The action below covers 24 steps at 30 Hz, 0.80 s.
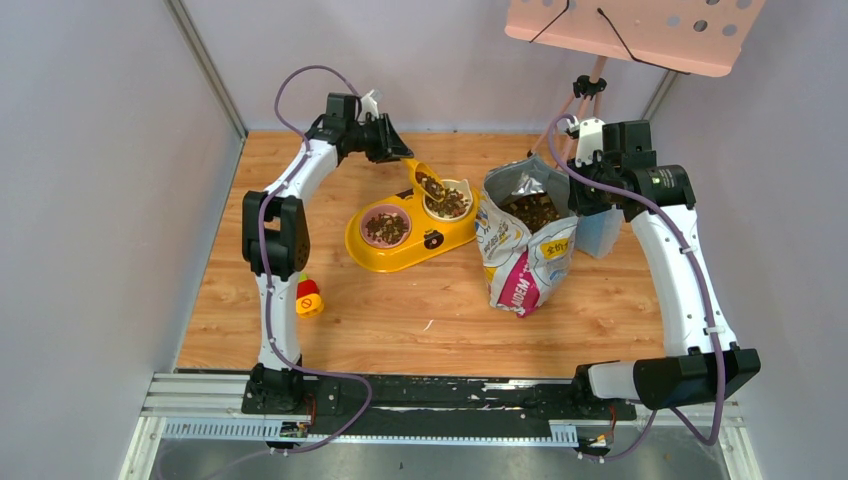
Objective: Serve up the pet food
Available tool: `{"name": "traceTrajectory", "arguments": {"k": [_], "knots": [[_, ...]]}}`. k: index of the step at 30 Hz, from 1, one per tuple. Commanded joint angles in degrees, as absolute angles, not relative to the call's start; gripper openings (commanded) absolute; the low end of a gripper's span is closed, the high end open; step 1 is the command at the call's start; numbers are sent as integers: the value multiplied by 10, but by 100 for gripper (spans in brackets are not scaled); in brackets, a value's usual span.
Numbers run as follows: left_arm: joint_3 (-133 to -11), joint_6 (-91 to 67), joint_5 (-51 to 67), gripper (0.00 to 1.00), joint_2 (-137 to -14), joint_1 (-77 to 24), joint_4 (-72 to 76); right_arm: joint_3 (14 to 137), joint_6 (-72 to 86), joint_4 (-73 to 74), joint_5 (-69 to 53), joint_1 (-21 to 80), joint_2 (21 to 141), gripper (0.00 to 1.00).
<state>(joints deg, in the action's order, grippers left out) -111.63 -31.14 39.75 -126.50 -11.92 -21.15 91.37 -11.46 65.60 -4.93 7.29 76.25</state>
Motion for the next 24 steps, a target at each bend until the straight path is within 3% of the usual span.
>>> {"name": "traceTrajectory", "arguments": {"k": [1, 24], "knots": [[-1150, -285, 388, 0, -1233, -119, -211, 929, -120, 573, -45, 71, 739, 0], [-1223, -205, 306, 0, -1251, -170, -265, 930, -119, 574, -41, 71, 728, 0]]}}
